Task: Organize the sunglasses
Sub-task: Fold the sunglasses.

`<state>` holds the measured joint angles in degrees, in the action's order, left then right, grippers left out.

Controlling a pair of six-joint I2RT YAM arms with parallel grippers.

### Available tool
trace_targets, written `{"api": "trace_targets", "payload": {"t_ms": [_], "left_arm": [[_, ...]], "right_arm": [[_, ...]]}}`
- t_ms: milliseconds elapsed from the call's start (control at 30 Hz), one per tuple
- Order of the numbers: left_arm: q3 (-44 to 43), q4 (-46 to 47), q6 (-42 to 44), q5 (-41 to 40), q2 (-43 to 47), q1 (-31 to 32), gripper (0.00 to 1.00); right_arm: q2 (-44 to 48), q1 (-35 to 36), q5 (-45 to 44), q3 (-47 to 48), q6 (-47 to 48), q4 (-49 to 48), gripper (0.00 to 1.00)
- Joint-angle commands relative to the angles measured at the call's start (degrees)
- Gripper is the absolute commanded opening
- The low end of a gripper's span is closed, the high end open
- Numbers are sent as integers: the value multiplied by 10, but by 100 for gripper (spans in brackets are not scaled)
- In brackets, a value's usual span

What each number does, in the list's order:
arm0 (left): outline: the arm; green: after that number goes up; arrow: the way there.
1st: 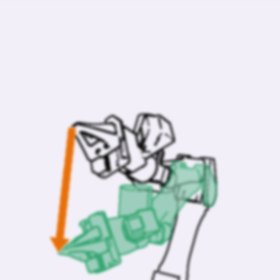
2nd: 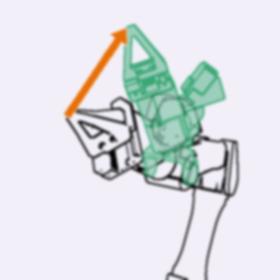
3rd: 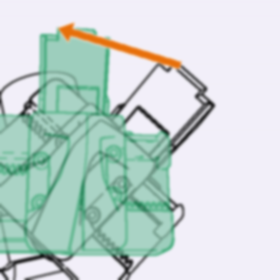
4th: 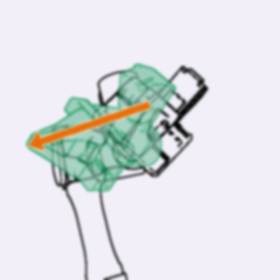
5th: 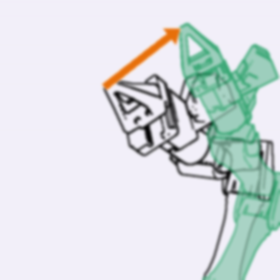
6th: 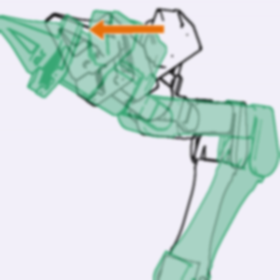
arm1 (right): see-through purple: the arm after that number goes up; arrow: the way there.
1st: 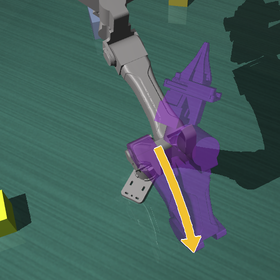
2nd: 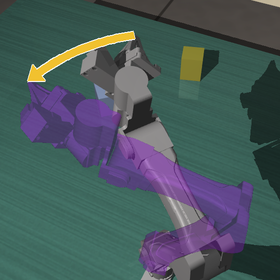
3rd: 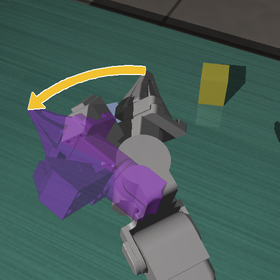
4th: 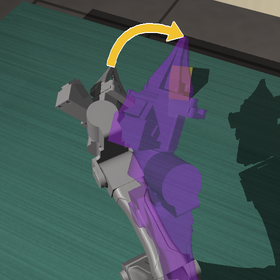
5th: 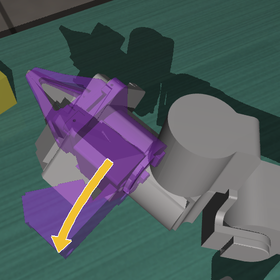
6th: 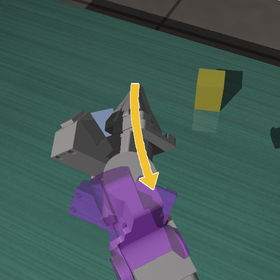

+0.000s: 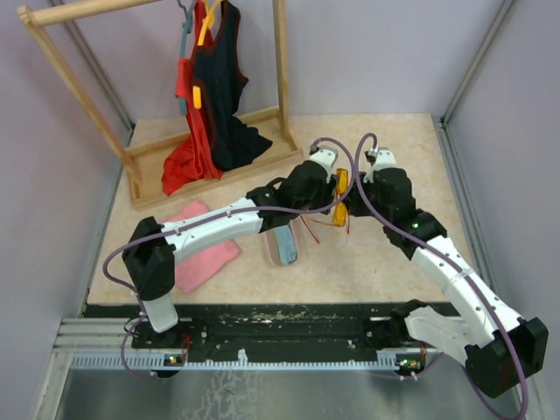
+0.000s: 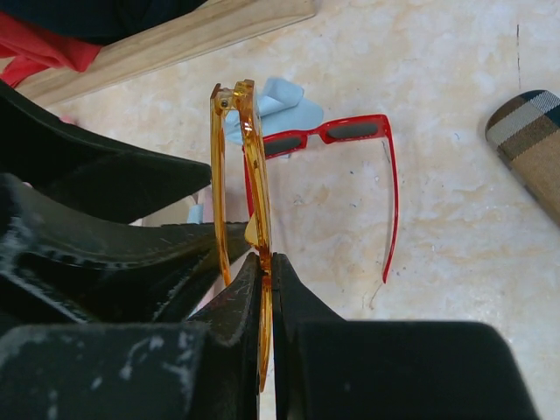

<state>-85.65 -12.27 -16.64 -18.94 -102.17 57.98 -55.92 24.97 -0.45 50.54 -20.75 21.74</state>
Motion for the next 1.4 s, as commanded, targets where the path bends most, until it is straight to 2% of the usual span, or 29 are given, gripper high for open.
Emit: {"api": "trace_targets", "payload": {"t_ms": [0, 100, 233, 400, 500, 600, 733, 900, 1100, 1367], "left_arm": [[-22, -1, -3, -8, -9, 9, 57], [-20, -3, 0, -13, -6, 9, 58], [-16, -17, 19, -53, 33, 4, 61], [20, 10, 67, -66, 139, -4, 64], [59, 23, 78, -54, 195, -4, 63], [117, 23, 69, -44, 242, -3, 52], [221, 37, 34, -26, 296, -3, 26], [292, 76, -6, 35, 319, -3, 3], [264, 74, -12, 43, 273, -3, 0], [173, 58, 7, 55, 198, -3, 0]], "right_arm": [[1, 3, 24, 10, -26, -54, 0], [2, 4, 20, 6, -29, -54, 0], [3, 3, -54, 9, -10, -16, 0], [-22, 3, -142, 18, 18, 23, 0], [-30, 0, -164, 25, 8, 20, 0], [-35, -3, -170, 47, -18, 12, 0], [-44, -4, -174, 84, -38, -1, 0], [-48, -5, -106, 125, -37, -17, 0], [-42, 1, -61, 139, -6, 12, 0], [-27, 26, -39, 115, 15, 17, 0]]}}
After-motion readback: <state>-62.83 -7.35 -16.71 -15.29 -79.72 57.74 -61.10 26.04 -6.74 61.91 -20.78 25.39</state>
